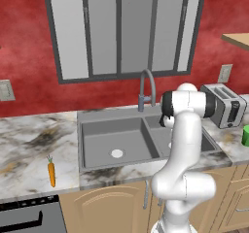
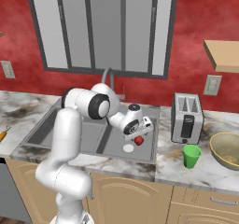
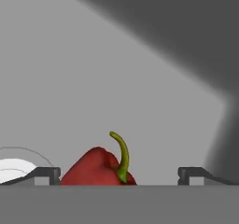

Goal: Remove the bell pepper and carrot from the sink. Then move the bowl and cup from the counter to the sink for washing.

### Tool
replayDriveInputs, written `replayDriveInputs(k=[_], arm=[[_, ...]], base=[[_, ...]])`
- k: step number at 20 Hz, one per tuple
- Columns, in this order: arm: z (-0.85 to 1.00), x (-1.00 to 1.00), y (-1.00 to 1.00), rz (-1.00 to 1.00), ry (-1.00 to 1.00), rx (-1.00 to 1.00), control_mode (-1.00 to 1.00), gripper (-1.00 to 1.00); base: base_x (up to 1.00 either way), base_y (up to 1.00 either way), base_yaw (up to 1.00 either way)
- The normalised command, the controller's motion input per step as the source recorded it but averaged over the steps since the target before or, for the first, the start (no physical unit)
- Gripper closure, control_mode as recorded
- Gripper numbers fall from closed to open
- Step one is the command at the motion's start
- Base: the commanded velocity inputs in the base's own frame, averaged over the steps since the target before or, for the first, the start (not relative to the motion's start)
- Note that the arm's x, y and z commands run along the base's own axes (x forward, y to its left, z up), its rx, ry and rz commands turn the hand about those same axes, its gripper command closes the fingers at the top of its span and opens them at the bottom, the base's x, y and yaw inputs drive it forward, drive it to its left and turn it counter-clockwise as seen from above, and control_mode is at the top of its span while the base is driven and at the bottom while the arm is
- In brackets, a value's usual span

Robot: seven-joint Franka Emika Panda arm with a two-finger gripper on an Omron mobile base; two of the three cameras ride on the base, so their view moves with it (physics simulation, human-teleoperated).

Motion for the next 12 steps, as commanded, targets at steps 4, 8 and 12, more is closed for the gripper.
replayDriveInputs(k=[4, 8, 12], arm=[[-0.01, -0.01, -0.01, 0.0, 0.14, 0.0, -1.0, -1.0], [-0.01, -0.02, -0.06, 0.0, 0.1, 0.0, -1.0, -1.0], [-0.04, -0.02, -0.01, 0.0, 0.06, 0.0, -1.0, -1.0]], base=[[0.0, 0.0, 0.0], [0.0, 0.0, 0.0], [0.0, 0.0, 0.0]])
